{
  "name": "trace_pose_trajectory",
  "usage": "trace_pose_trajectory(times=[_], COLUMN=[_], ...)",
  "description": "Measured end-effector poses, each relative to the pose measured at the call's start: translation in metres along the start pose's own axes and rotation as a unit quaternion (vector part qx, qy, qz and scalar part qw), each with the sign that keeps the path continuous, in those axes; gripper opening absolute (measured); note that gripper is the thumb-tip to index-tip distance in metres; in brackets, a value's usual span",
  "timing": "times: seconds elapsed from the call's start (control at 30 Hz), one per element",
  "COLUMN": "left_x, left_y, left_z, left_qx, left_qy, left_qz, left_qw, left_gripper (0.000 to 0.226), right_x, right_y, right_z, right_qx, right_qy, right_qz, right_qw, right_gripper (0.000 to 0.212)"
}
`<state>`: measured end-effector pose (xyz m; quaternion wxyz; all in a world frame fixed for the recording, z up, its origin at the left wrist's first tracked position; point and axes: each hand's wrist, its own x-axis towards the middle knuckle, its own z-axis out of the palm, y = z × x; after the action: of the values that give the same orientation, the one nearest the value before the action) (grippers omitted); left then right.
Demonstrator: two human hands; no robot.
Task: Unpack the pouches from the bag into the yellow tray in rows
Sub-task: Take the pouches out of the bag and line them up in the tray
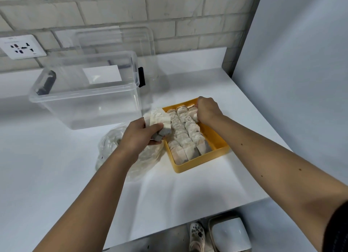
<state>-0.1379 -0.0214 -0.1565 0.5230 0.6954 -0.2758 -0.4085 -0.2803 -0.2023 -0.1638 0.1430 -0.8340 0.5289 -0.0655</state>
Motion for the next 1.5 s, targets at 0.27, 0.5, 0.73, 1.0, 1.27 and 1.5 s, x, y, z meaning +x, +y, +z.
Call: trace_pose_trajectory(times=[0.27, 0.5, 0.73, 1.0, 1.27, 1.5], left_x=[0.005, 0.009, 0.014, 0.013, 0.004, -0.002], left_y=[-0.009, -0.006, -0.004, 0.0, 0.007, 0.005], left_z=[0.015, 0.015, 0.013, 0.011, 0.023, 0.029], left_qx=[0.005, 0.013, 0.027, 0.065, 0.047, 0.051], left_qy=[0.0, 0.018, 0.026, 0.015, -0.049, -0.066], left_qz=[-0.014, -0.009, -0.003, 0.017, 0.025, 0.024], left_qw=[1.0, 1.0, 0.999, 0.998, 0.997, 0.996], left_gripper=[0.014, 0.016, 0.016, 0.016, 0.009, 0.008], right_x=[0.004, 0.007, 0.008, -0.015, -0.075, -0.087], right_y=[0.001, -0.001, 0.005, 0.006, -0.012, 0.002], right_z=[0.008, 0.012, 0.015, -0.005, -0.003, -0.008], right_qx=[-0.01, -0.032, -0.06, 0.213, 0.481, 0.423], right_qy=[0.031, 0.061, 0.082, 0.116, -0.017, 0.003], right_qz=[-0.016, -0.027, -0.056, -0.076, -0.05, -0.062], right_qw=[0.999, 0.997, 0.993, 0.967, 0.875, 0.904], right_gripper=[0.029, 0.029, 0.023, 0.01, 0.015, 0.015])
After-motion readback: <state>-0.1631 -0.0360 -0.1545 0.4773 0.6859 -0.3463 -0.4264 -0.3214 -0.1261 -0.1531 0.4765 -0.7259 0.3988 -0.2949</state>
